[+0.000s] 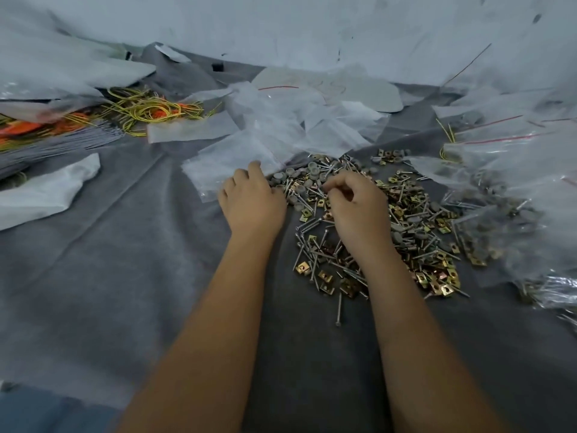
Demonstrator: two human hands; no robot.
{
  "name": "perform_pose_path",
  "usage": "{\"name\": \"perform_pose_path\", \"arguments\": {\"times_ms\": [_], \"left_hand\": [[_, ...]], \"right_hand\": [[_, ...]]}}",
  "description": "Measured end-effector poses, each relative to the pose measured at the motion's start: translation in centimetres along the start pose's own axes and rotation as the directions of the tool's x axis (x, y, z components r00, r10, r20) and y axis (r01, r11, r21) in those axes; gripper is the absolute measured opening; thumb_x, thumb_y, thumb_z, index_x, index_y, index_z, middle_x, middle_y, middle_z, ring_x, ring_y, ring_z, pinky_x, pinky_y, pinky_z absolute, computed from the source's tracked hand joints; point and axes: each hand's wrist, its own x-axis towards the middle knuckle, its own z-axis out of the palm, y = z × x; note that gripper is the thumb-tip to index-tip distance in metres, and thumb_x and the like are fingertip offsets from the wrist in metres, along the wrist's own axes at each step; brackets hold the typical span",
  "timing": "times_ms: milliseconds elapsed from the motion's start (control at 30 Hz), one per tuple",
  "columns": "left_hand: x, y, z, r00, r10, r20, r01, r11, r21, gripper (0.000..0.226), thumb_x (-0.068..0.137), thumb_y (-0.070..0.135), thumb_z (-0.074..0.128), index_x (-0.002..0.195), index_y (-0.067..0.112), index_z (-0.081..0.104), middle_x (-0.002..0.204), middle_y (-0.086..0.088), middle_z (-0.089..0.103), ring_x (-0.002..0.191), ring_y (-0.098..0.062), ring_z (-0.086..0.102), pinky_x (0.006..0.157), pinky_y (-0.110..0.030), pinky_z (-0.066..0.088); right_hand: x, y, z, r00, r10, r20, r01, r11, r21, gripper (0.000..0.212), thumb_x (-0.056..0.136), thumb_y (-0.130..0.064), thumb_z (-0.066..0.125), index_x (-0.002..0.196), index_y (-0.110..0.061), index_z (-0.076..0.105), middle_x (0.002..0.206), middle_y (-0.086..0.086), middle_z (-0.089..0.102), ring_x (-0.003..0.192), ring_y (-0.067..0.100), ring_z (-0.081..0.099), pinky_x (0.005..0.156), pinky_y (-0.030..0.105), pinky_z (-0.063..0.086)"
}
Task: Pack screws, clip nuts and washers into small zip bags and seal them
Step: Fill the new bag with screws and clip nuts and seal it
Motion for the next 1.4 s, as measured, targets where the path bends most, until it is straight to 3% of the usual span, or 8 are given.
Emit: {"name": "perform_pose_path", "arguments": {"times_ms": [267, 433, 633, 767, 900, 1100, 1267, 1400], "left_hand": [[0.1, -0.1, -0.3, 0.97, 0.104, -0.218, -0.138, 0.979, -0.148, 0.019, 0.095, 0.023, 0.056, 0.105, 0.023, 0.072, 0.107, -0.004, 0.064, 0.107, -0.03, 0.053, 0.091, -0.04, 0.036], [-0.2, 0.9, -0.2, 0.785, 0.512, -0.349, -0.61, 0.738, -0.287, 0.013, 0.08, 0.0, 0.07, 0.086, 0.01, 0.077, 0.092, -0.005, 0.072, 0.093, -0.029, 0.062, 0.085, -0.035, 0.043], [-1.1, 2.9, -0.1, 0.64, 0.73, -0.239, -0.755, 0.54, -0.373, 0.028, 0.06, -0.014, 0.064, 0.064, 0.011, 0.074, 0.082, 0.001, 0.074, 0.083, -0.015, 0.06, 0.079, -0.021, 0.04], [-1.6, 4.0, 0.0, 0.738, 0.675, 0.008, -0.607, 0.669, -0.428, 0.03, 0.066, -0.002, 0.058, 0.07, 0.022, 0.076, 0.096, 0.014, 0.073, 0.099, -0.011, 0.059, 0.098, -0.028, 0.037], [-2.5, 5.7, 0.0, 0.926, 0.37, 0.076, -0.243, 0.736, -0.632, 0.027, 0.08, 0.006, 0.052, 0.077, 0.023, 0.074, 0.084, 0.009, 0.072, 0.087, 0.016, 0.053, 0.091, -0.006, 0.028], [-4.0, 6.1, 0.6, 0.932, 0.362, -0.006, -0.305, 0.775, -0.553, 0.012, 0.076, 0.04, 0.057, 0.088, 0.037, 0.058, 0.092, 0.016, 0.062, 0.104, -0.008, 0.051, 0.1, -0.048, 0.037], [-3.4, 5.5, 0.6, 0.922, 0.388, 0.01, -0.266, 0.651, -0.711, 0.009, 0.086, 0.018, 0.072, 0.085, 0.022, 0.064, 0.082, 0.01, 0.065, 0.082, -0.003, 0.06, 0.079, -0.015, 0.044], [-2.9, 5.1, 0.6, 0.975, 0.217, -0.042, -0.162, 0.57, -0.806, 0.02, 0.09, 0.007, 0.065, 0.081, 0.022, 0.056, 0.072, 0.006, 0.055, 0.061, 0.002, 0.048, 0.055, -0.012, 0.041]], "right_hand": [[-0.2, -0.5, -0.7, 0.999, 0.036, -0.013, -0.034, 0.994, 0.106, 0.021, 0.093, -0.015, 0.052, 0.086, -0.028, 0.067, 0.076, -0.006, 0.066, 0.062, 0.01, 0.059, 0.053, 0.025, 0.049], [0.4, -1.1, -1.3, 0.94, 0.3, 0.16, -0.339, 0.786, 0.517, 0.009, 0.096, -0.023, 0.058, 0.098, -0.017, 0.064, 0.084, 0.013, 0.069, 0.065, 0.02, 0.067, 0.056, 0.033, 0.059], [0.8, -0.6, -2.4, 0.926, 0.359, 0.116, -0.355, 0.726, 0.589, 0.007, 0.092, -0.015, 0.063, 0.093, -0.01, 0.068, 0.067, 0.005, 0.069, 0.059, 0.017, 0.068, 0.053, 0.028, 0.055], [0.8, 0.3, -3.1, 0.939, 0.345, -0.007, -0.305, 0.839, 0.45, 0.029, 0.09, -0.008, 0.059, 0.065, -0.018, 0.069, 0.07, 0.01, 0.07, 0.062, 0.02, 0.068, 0.057, 0.036, 0.059], [0.8, 0.5, -3.2, 0.944, 0.319, 0.081, -0.305, 0.753, 0.583, 0.021, 0.095, -0.008, 0.054, 0.086, -0.012, 0.072, 0.077, 0.007, 0.074, 0.068, 0.018, 0.071, 0.057, 0.026, 0.055], [0.9, 0.9, -3.0, 0.977, 0.212, 0.004, -0.19, 0.867, 0.461, 0.018, 0.093, -0.012, 0.062, 0.086, -0.023, 0.075, 0.082, 0.0, 0.075, 0.083, 0.016, 0.072, 0.076, 0.032, 0.058], [0.9, 0.8, -3.5, 0.989, 0.139, -0.052, -0.104, 0.896, 0.431, 0.006, 0.085, -0.016, 0.073, 0.088, -0.019, 0.077, 0.085, 0.004, 0.074, 0.082, 0.018, 0.071, 0.076, 0.032, 0.058], [0.9, 1.0, -3.6, 0.96, 0.174, -0.217, -0.087, 0.929, 0.36, 0.006, 0.085, -0.018, 0.073, 0.083, -0.023, 0.074, 0.072, -0.003, 0.072, 0.066, 0.01, 0.066, 0.065, 0.027, 0.057]]}}
